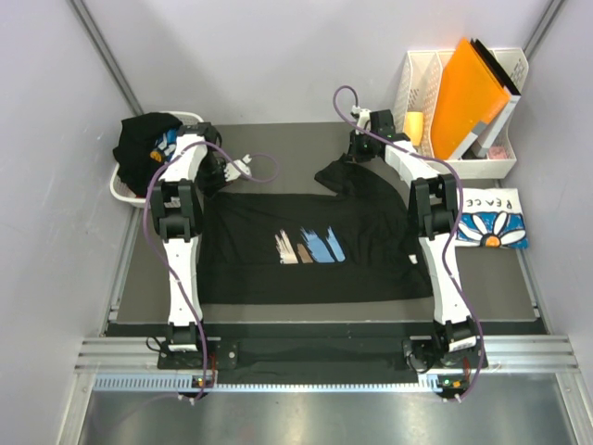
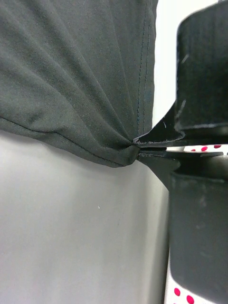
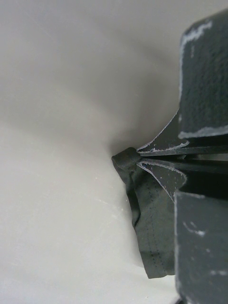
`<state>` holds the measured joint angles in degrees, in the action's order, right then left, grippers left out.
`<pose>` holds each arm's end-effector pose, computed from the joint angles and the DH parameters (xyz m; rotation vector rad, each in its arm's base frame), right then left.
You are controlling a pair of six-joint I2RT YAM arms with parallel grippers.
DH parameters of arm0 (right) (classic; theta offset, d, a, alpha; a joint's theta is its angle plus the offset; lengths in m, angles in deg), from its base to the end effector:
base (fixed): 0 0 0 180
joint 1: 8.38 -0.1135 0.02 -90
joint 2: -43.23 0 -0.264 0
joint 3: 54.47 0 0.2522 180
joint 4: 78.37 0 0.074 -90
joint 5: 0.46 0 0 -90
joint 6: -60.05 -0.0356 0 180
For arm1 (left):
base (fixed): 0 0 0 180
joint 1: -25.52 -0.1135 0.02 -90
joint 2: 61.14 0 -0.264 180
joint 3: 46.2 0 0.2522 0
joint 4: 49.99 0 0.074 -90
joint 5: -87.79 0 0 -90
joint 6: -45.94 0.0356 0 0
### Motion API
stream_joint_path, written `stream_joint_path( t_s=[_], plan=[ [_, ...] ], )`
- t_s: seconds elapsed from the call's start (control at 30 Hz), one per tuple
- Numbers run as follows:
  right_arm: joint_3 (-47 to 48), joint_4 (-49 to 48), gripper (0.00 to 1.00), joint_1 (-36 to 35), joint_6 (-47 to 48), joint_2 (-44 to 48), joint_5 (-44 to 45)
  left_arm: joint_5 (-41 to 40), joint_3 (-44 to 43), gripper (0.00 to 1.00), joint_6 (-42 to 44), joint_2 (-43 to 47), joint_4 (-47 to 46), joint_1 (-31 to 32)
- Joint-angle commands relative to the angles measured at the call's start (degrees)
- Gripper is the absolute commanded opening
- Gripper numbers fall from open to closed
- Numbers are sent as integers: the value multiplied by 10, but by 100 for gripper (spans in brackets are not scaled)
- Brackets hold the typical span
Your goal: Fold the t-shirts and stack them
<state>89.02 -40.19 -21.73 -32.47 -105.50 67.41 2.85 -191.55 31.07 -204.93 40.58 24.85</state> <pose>0.5559 0.1457 0.1540 -0.4140 2.2950 0.5882 0.4870 0.0026 0.1669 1.8598 2.4456 -0.0908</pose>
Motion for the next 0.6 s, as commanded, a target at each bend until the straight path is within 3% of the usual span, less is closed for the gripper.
stream_joint_path(
  t_s=[0.0,0.43,0.57],
  plan=[
    [-15,29,0,-10,17,27,1,21,3,0,-9,-16,-4,2],
    [-8,67,0,-7,103,125,-37,49,88,0,-78,86,-56,4],
    [-9,81,0,-7,172,166,-27,51,111,0,-89,108,-80,4]
  ],
)
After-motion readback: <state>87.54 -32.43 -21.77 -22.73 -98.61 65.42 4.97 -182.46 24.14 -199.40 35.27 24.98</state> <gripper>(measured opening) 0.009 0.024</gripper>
